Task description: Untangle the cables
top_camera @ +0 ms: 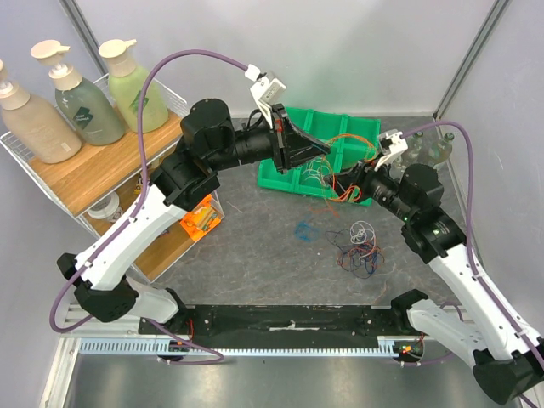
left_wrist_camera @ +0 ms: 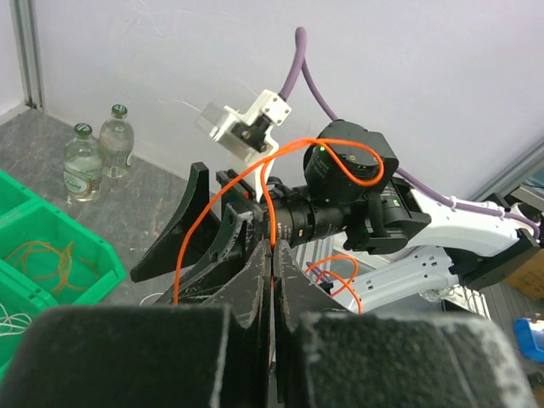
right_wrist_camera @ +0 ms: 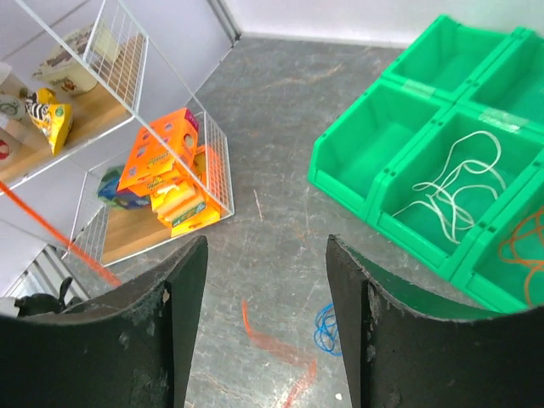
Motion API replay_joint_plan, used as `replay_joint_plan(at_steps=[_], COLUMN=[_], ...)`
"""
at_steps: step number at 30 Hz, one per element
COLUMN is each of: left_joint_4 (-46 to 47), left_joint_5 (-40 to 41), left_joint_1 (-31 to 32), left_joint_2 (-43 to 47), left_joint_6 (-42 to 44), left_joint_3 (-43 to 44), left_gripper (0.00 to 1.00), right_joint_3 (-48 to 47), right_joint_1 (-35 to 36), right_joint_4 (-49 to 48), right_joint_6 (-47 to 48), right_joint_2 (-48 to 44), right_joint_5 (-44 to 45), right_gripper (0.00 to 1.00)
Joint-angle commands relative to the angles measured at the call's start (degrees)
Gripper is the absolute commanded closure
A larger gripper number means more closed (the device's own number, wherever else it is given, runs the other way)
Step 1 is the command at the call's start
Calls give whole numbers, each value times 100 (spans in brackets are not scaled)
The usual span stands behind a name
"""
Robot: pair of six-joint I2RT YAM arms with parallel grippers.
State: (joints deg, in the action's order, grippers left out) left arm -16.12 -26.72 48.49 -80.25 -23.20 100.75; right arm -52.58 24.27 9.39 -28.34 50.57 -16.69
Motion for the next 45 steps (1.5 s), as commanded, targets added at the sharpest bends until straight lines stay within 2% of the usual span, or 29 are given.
replay_joint_plan(at_steps=[1, 4, 6, 9, 11, 16, 20, 24, 26, 29, 33, 41, 45], left_joint_4=[144, -13, -250, -628, -822, -1138, -1402, -1490, -1508, -1517, -1570, -1649, -1885], left_joint_5=[-316, -63, 341, 974, 1107, 1107, 1222, 1108, 1020, 897, 835, 616, 457], left_joint_1=[-24, -33, -24, -50, -85, -112, -138, -147, -138, -147, -156, -147, -147], left_joint_2=[-52, -53, -35, -17, -26, -105, -166, -219, -254, -272, -263, -281, -395], left_joint_6=[-158, -185, -159, -97, -36, 342, 527, 597, 597, 615, 685, 887, 1203], left_joint_3=[235, 252, 252, 226, 217, -11, -64, -108, -134, -187, -231, -346, -135], left_gripper=[98, 98, 98, 98, 98, 98, 98, 98, 98, 98, 98, 98, 98], right_joint_3=[-393, -796, -982, -1437, -2017, -4379, -5437, -5439, -5316, -5105, -4710, -4077, -3971], right_joint_1=[16, 7, -2, -10, -19, -19, -19, -10, -10, -10, -19, -10, -19], right_joint_4=[-281, 772, 1292, 1898, 2364, 3849, 4440, 4160, 4106, 3957, 3913, 3939, 4194], right_joint_6=[170, 223, 407, 768, 742, 172, -180, -155, -137, -111, -40, 188, 452], right_joint_2=[-319, -354, -424, -486, -285, 1075, 1797, 2211, 2334, 2431, 2344, 1878, 1755], right_joint_5=[646, 1972, 2467, 2425, 2285, 1889, 1688, -23, -421, -835, -1020, -1135, -793], right_gripper=[35, 35, 35, 33, 27, 26, 25, 22, 23, 31, 39, 39, 36])
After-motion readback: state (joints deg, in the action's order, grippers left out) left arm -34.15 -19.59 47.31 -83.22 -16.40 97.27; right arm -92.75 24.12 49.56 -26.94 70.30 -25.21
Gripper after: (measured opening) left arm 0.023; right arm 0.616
